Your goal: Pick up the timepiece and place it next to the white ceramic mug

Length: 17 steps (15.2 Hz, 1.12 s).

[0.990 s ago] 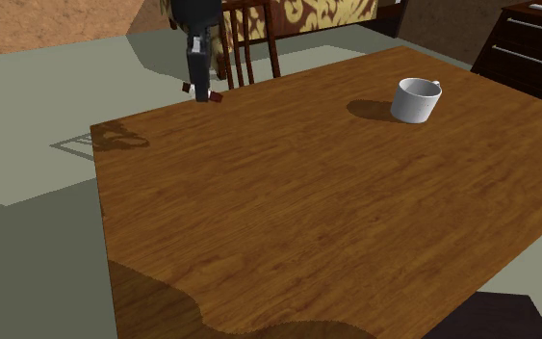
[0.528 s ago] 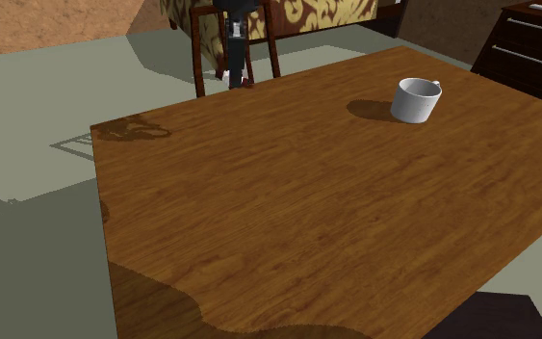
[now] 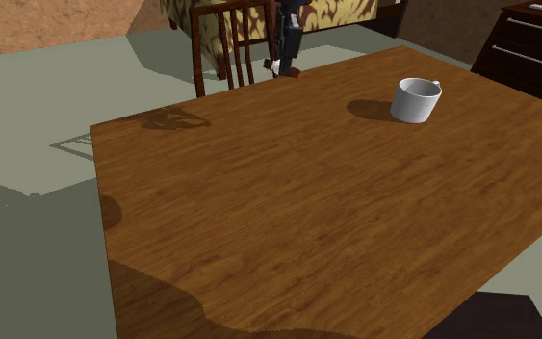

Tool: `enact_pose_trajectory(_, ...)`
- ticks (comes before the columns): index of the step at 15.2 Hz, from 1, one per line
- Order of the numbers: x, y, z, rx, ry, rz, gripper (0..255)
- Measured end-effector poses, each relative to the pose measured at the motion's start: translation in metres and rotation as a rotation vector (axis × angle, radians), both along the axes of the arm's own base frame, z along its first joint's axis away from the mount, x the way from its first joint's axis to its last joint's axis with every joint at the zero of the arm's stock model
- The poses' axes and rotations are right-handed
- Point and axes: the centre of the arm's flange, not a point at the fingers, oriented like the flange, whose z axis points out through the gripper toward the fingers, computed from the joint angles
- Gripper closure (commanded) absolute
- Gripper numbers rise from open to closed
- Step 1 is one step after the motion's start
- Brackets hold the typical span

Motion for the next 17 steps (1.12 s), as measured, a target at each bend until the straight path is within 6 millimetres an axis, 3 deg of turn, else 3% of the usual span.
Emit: enact_pose_trajectory(17,0.124,-0.189,0.005,0.001,0.0,0.001,255)
